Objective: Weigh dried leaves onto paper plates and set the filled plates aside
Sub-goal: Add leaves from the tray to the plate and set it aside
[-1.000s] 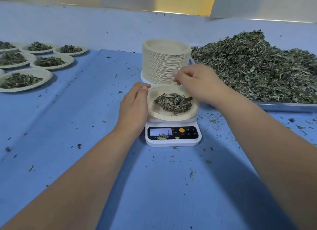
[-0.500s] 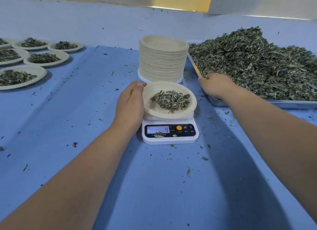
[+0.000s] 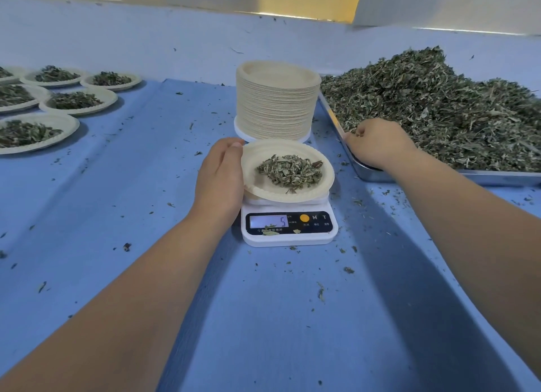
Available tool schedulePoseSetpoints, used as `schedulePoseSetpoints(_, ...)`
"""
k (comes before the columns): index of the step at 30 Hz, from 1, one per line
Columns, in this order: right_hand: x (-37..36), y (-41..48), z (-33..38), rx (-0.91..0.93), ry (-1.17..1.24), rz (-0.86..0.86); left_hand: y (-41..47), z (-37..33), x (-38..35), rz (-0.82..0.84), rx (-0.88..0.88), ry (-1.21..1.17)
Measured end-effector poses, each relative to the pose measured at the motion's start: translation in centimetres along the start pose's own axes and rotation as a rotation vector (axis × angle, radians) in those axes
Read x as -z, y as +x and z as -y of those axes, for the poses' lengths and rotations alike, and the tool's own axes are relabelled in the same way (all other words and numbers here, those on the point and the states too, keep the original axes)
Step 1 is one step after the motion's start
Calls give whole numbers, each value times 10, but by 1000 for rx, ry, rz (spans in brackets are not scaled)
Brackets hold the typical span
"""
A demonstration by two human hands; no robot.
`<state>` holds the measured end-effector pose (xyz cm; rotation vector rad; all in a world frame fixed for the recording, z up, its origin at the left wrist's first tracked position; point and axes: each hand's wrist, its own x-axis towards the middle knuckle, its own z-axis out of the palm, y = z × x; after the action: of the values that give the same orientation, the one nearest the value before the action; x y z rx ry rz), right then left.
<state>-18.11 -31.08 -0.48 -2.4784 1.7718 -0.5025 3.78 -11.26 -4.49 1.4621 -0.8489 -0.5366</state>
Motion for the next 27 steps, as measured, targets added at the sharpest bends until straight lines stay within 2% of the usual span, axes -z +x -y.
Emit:
schedulePoseSetpoints(5,-3,-6,9,-45,-118,149,0,0,1,-8,1,15)
schedulePoseSetpoints(9,-4,-7,11,-63,-42,148,-1,0,0,-22,-2,22)
schedulePoseSetpoints(13,2,-9,8,-54,0,9,-1,0,1,-33,-1,15)
schedulePoseSetpoints(18,9,-12,2,27,174,-345,0,2,0,-42,10,27)
schedulePoseSetpoints(23,6,-15,2,53,134,-295,3,4,0,-51,9,30)
schedulePoseSetpoints(27,15,-19,11,147,309,-466,3,3,-1,-45,-2,21)
